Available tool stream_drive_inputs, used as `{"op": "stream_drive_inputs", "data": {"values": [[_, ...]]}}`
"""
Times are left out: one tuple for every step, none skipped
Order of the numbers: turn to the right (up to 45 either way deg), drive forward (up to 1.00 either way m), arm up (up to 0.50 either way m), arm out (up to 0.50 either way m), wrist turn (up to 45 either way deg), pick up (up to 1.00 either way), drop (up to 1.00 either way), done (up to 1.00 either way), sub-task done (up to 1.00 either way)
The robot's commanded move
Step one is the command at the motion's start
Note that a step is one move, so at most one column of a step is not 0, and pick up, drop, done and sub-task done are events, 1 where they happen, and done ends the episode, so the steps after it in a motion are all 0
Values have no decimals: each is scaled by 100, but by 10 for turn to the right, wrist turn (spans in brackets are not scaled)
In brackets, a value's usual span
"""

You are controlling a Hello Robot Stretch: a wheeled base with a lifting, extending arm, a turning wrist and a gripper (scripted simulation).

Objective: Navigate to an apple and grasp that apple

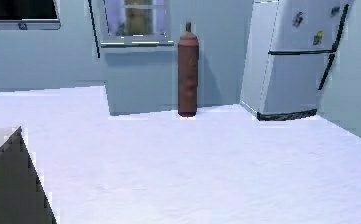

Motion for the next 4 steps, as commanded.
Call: {"op": "stream_drive_inputs", "data": {"values": [[0,60,0,0,0,0,0,0,0],[-210,0,0,0,0,0,0,0,0],[0,75,0,0,0,0,0,0,0],[-330,0,0,0,0,0,0,0,0]]}}
